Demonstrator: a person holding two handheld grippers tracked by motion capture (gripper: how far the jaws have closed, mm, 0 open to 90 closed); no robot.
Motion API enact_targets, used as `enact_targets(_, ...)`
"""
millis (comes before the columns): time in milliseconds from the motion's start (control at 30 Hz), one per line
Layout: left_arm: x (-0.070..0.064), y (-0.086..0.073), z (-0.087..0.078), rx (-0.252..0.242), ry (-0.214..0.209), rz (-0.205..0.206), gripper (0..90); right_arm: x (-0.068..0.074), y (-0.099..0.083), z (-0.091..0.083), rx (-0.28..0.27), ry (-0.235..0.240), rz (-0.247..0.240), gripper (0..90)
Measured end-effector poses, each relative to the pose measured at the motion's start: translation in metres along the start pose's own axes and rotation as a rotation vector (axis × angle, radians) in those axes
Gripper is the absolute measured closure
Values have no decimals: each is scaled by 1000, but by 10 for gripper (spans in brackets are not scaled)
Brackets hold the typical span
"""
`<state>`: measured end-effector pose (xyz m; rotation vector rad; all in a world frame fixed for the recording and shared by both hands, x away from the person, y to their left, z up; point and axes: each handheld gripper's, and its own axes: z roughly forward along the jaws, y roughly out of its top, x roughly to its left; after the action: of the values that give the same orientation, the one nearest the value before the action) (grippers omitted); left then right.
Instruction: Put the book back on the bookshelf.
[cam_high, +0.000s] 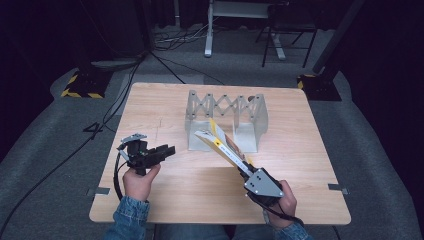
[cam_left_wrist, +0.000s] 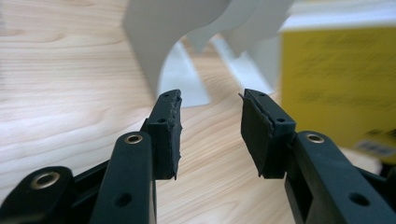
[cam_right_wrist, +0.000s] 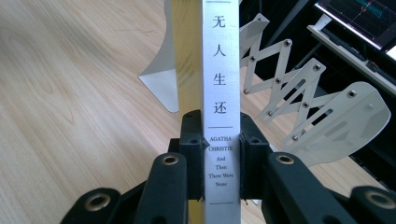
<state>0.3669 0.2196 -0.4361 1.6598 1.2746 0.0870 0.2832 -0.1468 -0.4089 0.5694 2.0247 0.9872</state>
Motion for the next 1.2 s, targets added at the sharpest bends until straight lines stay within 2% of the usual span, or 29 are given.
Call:
enact_targets(100, 5, -7, 2, 25, 39, 21, 574, -6, 2, -3, -15, 3, 29, 759)
enact_targets(233, 14, -16, 5, 62, 98, 16, 574, -18, 5, -6, -35, -5, 69, 760)
enact_targets(333, 18, -19, 6, 69, 110, 13, 574, -21, 6, -7, -40, -13, 75, 759)
enact_targets(367, 19, -20, 6, 78, 121, 5, 574, -23, 7, -8, -44, -16, 85, 759)
enact_targets(567, 31, -27, 10, 124, 186, 21, 561, -35, 12, -11, -69, -33, 106, 759)
enact_targets(667, 35, -30, 12, 129, 214, 37, 545, -44, 13, -10, -83, -39, 151, 759)
enact_targets(767, 36, -31, 14, 142, 231, 51, 541, -48, 13, -9, -86, -47, 167, 759)
enact_targets(800, 36, -32, 17, 151, 248, 76, 540, -53, 14, -8, -86, -59, 176, 759)
enact_targets(900, 35, -33, 20, 154, 264, 92, 539, -57, 15, -8, -88, -71, 182, 759)
enact_targets(1033, 39, -34, 27, 186, 286, 114, 537, -69, 16, -6, -99, -96, 223, 760)
enact_targets(1200, 41, -34, 30, 166, 281, 114, 532, -78, 18, -2, -90, -114, 234, 760)
